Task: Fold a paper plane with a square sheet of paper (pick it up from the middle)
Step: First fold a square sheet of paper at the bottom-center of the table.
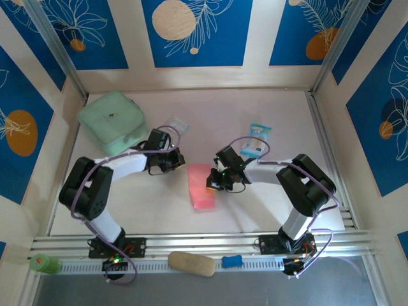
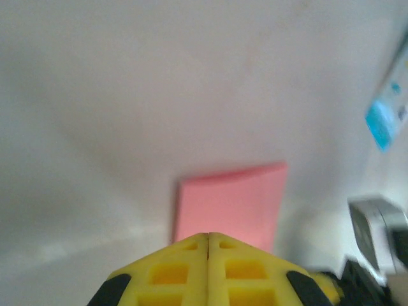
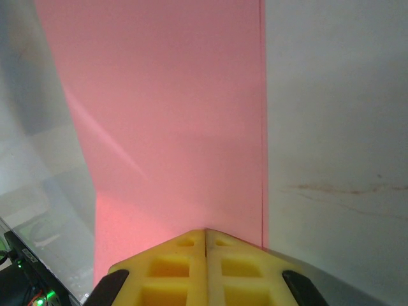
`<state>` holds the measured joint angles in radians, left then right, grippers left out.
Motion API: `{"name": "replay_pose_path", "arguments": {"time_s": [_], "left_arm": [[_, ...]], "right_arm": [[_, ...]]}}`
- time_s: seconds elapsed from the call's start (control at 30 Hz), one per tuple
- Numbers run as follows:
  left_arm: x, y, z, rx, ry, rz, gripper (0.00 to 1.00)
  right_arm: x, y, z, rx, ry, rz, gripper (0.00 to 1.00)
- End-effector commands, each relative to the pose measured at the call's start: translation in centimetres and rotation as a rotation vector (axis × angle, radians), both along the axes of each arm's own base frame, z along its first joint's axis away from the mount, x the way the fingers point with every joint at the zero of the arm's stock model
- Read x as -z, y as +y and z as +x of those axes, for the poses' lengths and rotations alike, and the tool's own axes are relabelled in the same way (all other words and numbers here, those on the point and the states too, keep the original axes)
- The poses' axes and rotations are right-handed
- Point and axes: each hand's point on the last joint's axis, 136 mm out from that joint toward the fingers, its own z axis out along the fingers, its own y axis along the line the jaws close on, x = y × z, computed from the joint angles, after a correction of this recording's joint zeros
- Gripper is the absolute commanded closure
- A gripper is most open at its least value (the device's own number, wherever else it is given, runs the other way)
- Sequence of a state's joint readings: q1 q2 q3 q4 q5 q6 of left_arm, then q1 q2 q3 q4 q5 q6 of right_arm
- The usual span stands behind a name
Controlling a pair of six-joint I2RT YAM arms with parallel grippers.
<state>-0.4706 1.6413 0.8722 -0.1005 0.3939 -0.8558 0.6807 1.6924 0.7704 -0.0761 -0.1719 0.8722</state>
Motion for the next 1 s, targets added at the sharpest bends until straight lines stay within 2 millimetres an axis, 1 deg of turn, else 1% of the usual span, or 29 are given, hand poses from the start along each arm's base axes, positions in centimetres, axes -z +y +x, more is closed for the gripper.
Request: {"name": "replay_pose_path", "arguments": {"time_s": [0.0, 0.13, 0.27, 0.47, 0.57, 0.67, 0.8, 0.87, 0.9, 0.97], "left_arm": [[-0.7, -2.7, -3.6, 0.132, 0.009, -0.091, 1.00], [-0.7, -4.7, -6.2, 0.204, 0.031, -0.180, 1.00], [0.4, -4.8, -7.9, 0.230, 0.064, -0.175, 1.00], [2.5, -4.2, -9.7, 0.257, 0.111, -0.149, 1.00], [3.9, -3.7, -10.5, 0.272, 0.136, -0.117, 1.00], [5.3, -2.6, -11.2, 0.282, 0.154, -0.060, 1.00], [7.4, -0.3, -12.7, 0.309, 0.185, 0.071, 1.00], [7.8, 0.1, -13.0, 0.316, 0.187, 0.087, 1.00], [7.6, 0.1, -13.1, 0.317, 0.187, 0.080, 1.00], [6.7, -0.5, -12.7, 0.316, 0.167, 0.049, 1.00]], "right_arm": [[3.4, -3.4, -3.7, 0.018, 0.145, -0.169, 1.00], [3.5, -3.4, -3.8, 0.016, 0.148, -0.169, 1.00], [3.5, -3.4, -3.9, 0.016, 0.149, -0.171, 1.00], [3.7, -3.5, -4.0, 0.018, 0.151, -0.172, 1.00], [3.7, -3.4, -4.1, 0.017, 0.151, -0.172, 1.00], [3.7, -3.4, -4.1, 0.017, 0.151, -0.173, 1.00], [3.8, -3.5, -4.2, 0.018, 0.155, -0.174, 1.00], [3.8, -3.5, -4.2, 0.020, 0.154, -0.176, 1.00], [3.8, -3.5, -4.2, 0.019, 0.154, -0.175, 1.00], [3.8, -3.5, -4.2, 0.020, 0.154, -0.176, 1.00]]}}
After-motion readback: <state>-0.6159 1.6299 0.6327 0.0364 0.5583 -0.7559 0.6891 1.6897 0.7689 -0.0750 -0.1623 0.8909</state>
